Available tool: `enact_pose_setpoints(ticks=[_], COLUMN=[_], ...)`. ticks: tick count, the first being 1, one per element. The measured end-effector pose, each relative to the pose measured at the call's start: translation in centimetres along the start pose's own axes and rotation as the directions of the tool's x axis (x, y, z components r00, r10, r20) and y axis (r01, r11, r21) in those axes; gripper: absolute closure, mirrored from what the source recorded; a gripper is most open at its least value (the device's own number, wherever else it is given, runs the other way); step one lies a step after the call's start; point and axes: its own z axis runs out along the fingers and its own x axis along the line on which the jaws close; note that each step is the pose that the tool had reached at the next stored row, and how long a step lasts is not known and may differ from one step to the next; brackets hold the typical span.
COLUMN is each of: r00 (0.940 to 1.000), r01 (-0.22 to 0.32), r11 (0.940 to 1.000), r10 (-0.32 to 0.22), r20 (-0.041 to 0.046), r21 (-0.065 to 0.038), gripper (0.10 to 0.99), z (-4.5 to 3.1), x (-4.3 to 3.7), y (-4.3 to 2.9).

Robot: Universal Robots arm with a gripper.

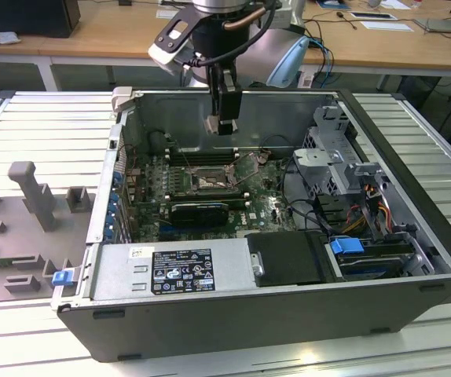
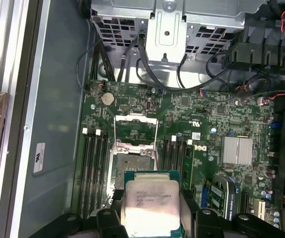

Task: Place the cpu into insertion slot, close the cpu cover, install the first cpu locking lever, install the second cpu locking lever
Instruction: 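Place the cpu into insertion slot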

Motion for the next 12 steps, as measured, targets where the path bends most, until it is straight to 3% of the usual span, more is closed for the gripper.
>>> enact_pose_setpoints(ticks=[12], r00=[1.0], r01=[0.0], r11=[1.0], r10=[0.0], r20=[-0.0001], r21=[0.0], gripper=[0.561], z=[0.6], x=[-0.01], y=[-0.05])
